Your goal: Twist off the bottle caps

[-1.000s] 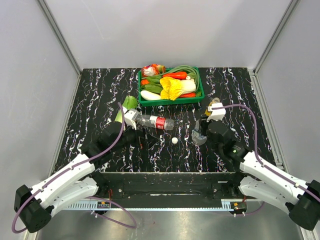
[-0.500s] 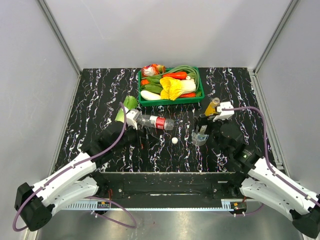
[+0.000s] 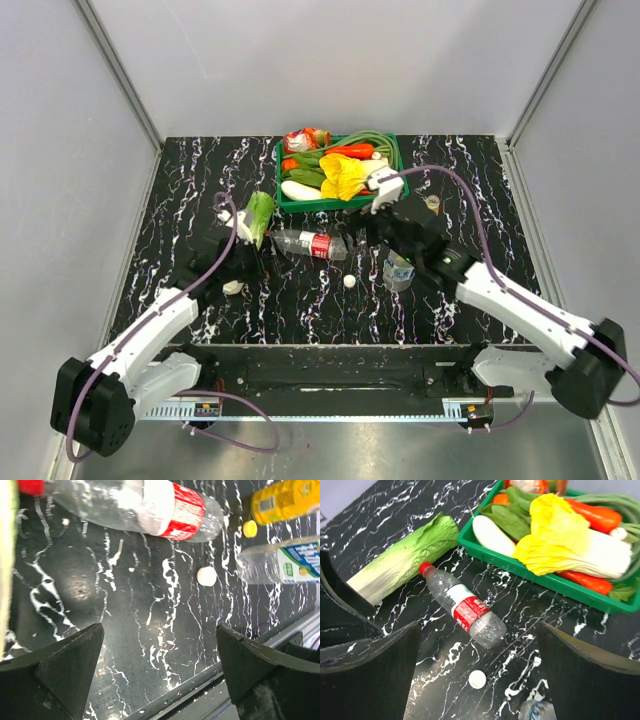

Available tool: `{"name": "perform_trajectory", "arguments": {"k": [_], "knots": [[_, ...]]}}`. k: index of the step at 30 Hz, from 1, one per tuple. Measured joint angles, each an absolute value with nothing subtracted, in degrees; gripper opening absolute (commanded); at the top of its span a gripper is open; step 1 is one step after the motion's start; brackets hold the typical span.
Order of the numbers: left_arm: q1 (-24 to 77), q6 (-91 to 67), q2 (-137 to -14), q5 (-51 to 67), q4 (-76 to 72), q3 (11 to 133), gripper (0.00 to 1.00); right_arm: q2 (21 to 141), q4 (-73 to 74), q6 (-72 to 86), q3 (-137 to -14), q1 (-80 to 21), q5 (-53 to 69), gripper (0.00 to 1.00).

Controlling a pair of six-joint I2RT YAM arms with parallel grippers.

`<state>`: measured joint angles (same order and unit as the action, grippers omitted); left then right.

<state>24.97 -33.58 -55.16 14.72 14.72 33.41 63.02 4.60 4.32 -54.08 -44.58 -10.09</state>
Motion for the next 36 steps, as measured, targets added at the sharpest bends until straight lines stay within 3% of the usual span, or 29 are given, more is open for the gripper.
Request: {"name": "perform_trajectory", "arguments": {"k": [10, 17, 22, 26, 32, 36], "knots": [[12.88, -34.48, -48.49, 14.96, 22.55, 36.01, 0.99, 88.51, 10.44, 2.22, -69.69, -44.60, -2.57, 1.00], [12.10, -33.43, -43.79, 16.45, 23.31, 40.36, 0.99, 106.72, 17.58, -0.80, -83.11, -44.58, -0.25, 1.00], [12.10, -32.84, -43.24, 17.74, 24.01, 40.36, 0.99, 113.62, 20.93, -2.50, -85.93, -44.58, 2.42, 0.98], [12.10, -32.82, -43.22, 18.85, 24.29, 40.36, 0.99, 116.46, 23.20, -3.86, -85.97, -44.58, 4.27, 0.84], [12.10, -32.84, -42.65, 19.35, 24.29, 40.36, 0.99, 118.17, 26.06, -4.40, -85.80, -44.58, 9.13, 0.53], [12.10, -32.86, -42.06, 19.38, 24.34, 40.36, 0.99, 118.15, 25.82, -3.33, -85.73, -44.58, 11.62, 0.46]]}}
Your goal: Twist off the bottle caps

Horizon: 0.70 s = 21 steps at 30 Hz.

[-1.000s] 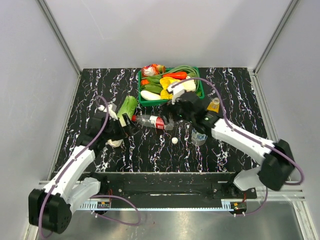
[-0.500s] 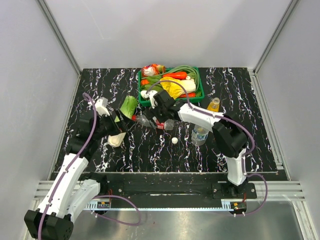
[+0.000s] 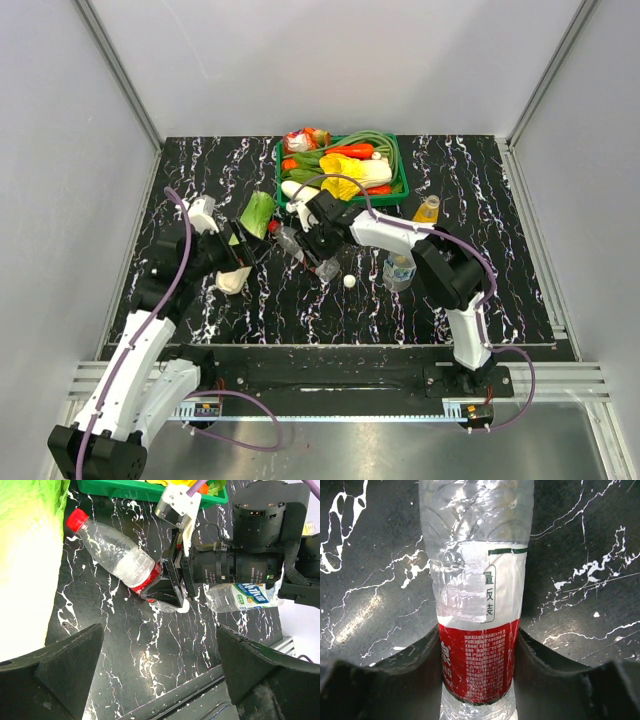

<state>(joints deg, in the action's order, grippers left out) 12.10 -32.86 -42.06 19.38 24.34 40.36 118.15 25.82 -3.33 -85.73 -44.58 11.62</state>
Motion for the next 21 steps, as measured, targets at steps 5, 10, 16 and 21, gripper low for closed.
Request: {"name": "perform_trajectory", "arguments": {"k": [5, 10, 16, 21], "knots": [[12.10, -32.82, -41.21, 19.55, 24.34, 40.36, 0.99, 115.55, 23.59, 0.69, -82.41, -44.58, 12.62, 0.47], [12.10, -32.56, -39.77, 19.86, 24.32, 40.36, 0.99, 104.86, 19.18, 6.33, -76.93, -44.58, 13.32, 0.48], [12.10, -32.08, -39.11, 23.22, 22.11, 40.32, 0.99, 87.61, 8.73, 14.04, -71.64, -44.58, 17.56, 0.48], [12.10, -34.72, -37.63, 33.19, 9.10, 37.04, 0.99, 79.09, -3.07, 22.31, -65.82, -44.58, 25.43, 0.48]]}}
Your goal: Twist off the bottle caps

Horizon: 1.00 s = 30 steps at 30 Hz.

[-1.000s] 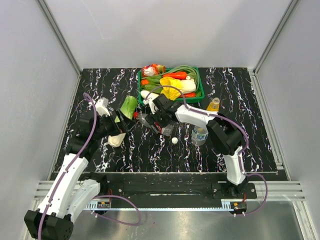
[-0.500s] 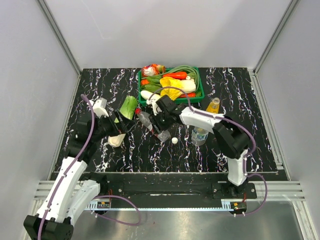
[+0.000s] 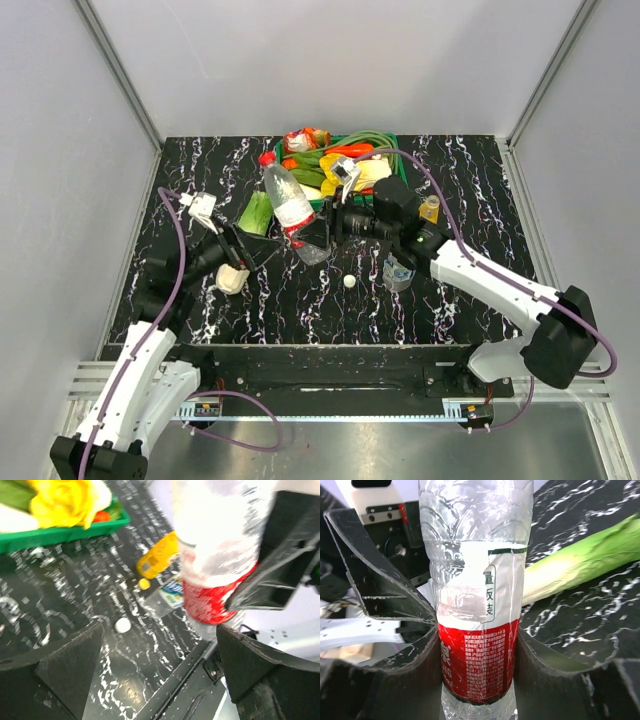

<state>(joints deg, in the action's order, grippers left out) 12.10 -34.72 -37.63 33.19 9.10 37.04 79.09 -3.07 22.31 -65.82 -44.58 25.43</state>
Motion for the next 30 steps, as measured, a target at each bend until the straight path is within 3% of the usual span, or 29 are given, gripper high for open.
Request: {"name": "perform_trajectory", "arguments": {"k": [10, 23, 28, 30], "knots": [[12.14, -49.34, -41.41, 46.44, -26.52, 31.29, 0.99, 77.25, -16.56, 34.09, -55.27, -44.58, 34.74, 0.49], [22.17, -52.36, -55.18, 44.34, -40.10, 34.74, 0.93, 71.66, -19.84, 35.73, -53.39, -44.60, 34.68, 0.49], [25.52, -52.34, -57.91, 42.02, -43.66, 36.62, 0.77, 71.66, -20.45, 35.64, -52.36, -44.60, 34.44, 0.51], [26.09, -52.40, -59.27, 40.82, -44.88, 36.75, 0.66, 71.66, -20.75, 35.62, -52.34, -44.60, 34.17, 0.58]]}}
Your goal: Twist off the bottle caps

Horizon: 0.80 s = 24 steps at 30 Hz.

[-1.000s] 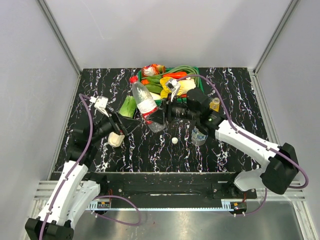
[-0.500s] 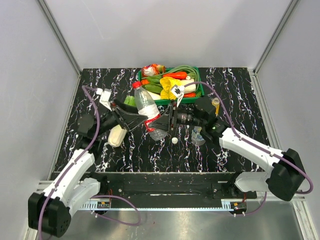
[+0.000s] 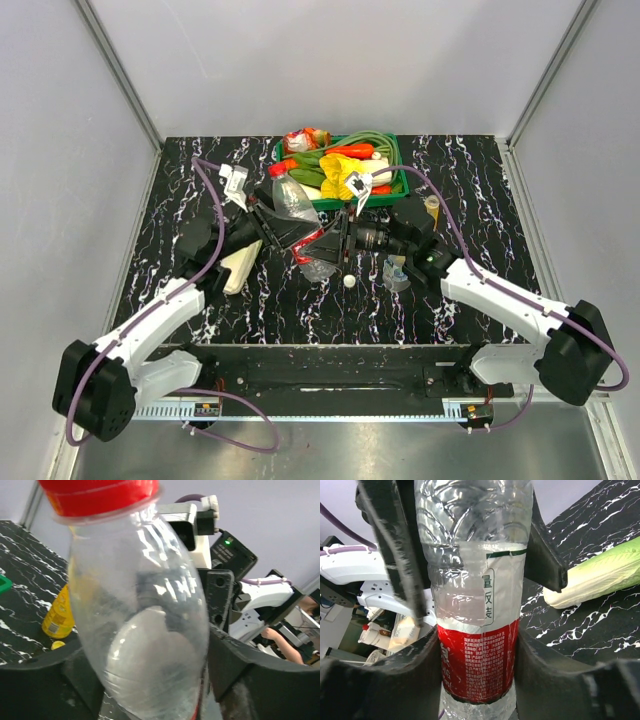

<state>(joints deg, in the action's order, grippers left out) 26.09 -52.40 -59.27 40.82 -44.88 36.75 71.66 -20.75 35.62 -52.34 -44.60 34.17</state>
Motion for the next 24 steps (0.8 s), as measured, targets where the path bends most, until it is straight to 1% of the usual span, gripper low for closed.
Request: {"name": "perform_trajectory", "arguments": {"k": [2, 4, 5, 8, 13, 19, 24], "knots": [[26.44, -52.84, -60.27, 39.75, -45.78, 36.77, 0.59, 71.66, -21.02, 35.57, -52.23, -44.60, 34.13, 0.71], [26.57, -53.45, -61.04, 38.94, -46.92, 36.77, 0.57, 71.66, -21.23, 35.33, -52.14, -44.58, 33.65, 0.80], [26.72, -53.54, -61.10, 38.46, -47.29, 36.77, 0.56, 71.66, -21.21, 35.31, -52.07, -44.53, 33.58, 0.87], [26.92, -53.34, -60.90, 37.32, -47.99, 36.93, 0.54, 71.37, -21.02, 35.05, -51.51, -44.62, 33.43, 0.98], [26.92, -49.74, -58.33, 36.75, -41.87, 39.51, 0.54, 68.38, -18.31, 33.63, -51.07, -44.62, 30.85, 1.00], [26.92, -38.65, -51.05, 37.28, -22.72, 45.82, 0.54, 61.98, -13.69, 29.69, -51.83, -44.62, 27.24, 0.99], [26.98, -30.94, -46.02, 39.09, -8.82, 45.71, 0.55, 60.71, -10.35, 27.22, -55.20, -44.62, 25.02, 1.00]]}}
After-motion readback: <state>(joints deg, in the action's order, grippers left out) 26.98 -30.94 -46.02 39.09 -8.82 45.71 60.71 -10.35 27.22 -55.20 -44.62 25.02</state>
